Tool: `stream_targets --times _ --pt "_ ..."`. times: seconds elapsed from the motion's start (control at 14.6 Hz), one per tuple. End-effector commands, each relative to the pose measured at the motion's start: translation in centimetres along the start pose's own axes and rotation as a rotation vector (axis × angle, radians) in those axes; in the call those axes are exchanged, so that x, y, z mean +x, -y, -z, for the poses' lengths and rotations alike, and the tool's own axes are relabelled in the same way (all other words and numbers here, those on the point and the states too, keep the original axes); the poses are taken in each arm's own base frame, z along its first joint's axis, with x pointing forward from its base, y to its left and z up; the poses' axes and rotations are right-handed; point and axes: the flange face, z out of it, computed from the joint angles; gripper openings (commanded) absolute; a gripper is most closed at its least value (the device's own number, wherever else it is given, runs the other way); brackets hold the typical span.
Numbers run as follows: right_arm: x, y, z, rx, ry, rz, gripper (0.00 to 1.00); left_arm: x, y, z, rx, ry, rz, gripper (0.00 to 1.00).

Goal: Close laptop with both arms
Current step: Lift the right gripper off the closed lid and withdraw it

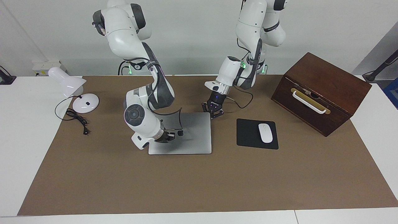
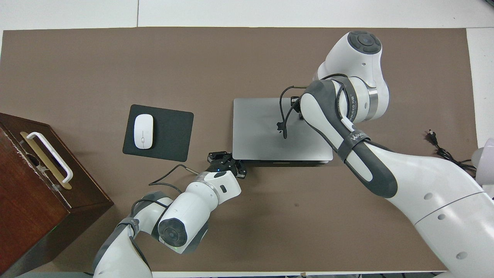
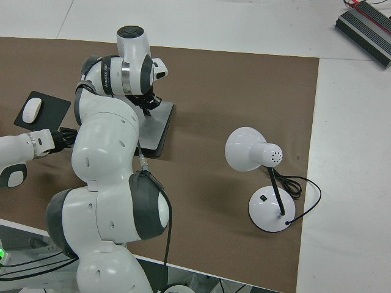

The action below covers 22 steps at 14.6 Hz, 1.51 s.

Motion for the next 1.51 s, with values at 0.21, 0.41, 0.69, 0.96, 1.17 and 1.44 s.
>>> stream_targets --times 0.21,0.41,0.69,0.96,1.17,1.44 --pt "-0.3 -1.1 1.1 0.022 0.007 -0.035 0.0 -1.3 0.2 -1.6 0.008 0.024 -0.019 0.0" --pt "-0.2 -2.2 4.2 0.023 -0.004 -0.046 0.0 -1.4 0.3 -1.6 0.009 0.025 -0.018 0.0" --pt "-1.0 -3.2 9.1 0.023 -0.079 -0.052 0.0 -1.4 0.3 -1.6 0.009 0.025 -0.015 0.0" --pt "-1.4 -4.8 13.9 -0.053 -0.181 -0.027 0.0 -1.5 0.4 -1.6 0.011 0.026 -0.011 0.0" --pt "-2.0 -6.0 16.6 -0.101 -0.221 0.042 0.0 -1.5 0.4 -1.6 0.011 0.026 -0.003 0.0" --pt "-3.2 -9.3 20.1 -0.159 -0.232 0.133 0.0 -1.5 0.3 -1.5 0.01 0.026 0.035 0.0"
